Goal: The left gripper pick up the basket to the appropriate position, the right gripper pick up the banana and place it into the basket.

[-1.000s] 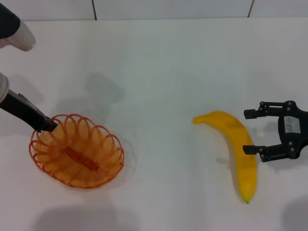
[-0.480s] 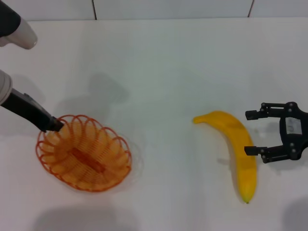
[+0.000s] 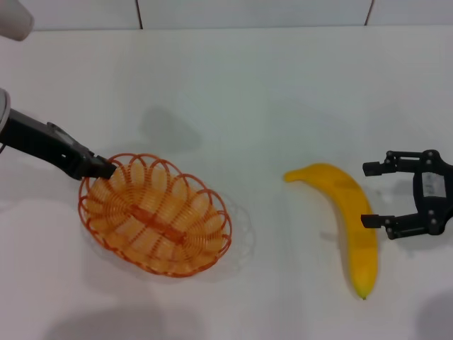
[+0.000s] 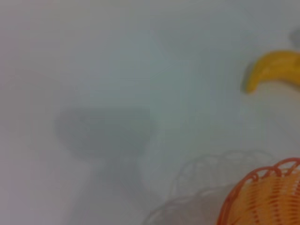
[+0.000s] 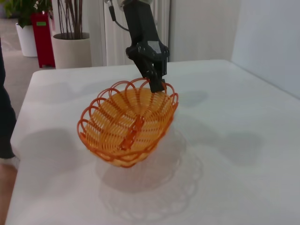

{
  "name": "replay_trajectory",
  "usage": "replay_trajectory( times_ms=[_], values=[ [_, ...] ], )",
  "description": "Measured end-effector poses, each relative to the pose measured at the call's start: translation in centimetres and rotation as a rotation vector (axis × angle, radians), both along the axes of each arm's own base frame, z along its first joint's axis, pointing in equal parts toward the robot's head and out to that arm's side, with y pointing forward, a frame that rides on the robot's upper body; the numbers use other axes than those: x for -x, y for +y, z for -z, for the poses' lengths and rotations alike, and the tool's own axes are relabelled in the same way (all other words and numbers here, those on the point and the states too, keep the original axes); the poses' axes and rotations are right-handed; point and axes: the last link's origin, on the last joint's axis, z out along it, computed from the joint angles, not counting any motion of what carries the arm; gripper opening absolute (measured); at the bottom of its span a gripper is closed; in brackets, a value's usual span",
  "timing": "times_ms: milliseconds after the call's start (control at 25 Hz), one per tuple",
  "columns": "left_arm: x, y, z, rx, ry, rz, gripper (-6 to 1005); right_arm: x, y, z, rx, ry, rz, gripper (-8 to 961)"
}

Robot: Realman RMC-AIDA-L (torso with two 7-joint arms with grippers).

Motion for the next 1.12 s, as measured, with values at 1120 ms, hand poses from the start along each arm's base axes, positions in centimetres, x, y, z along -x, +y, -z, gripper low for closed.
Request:
replay_trajectory(
  times_ms=[1120],
  values=[
    [-0.3,1.7,6.2,0.007,-0.223,-0.342,72,0.8,0.7,0.0,-0.013,0.016,-0.023,852]
  ],
)
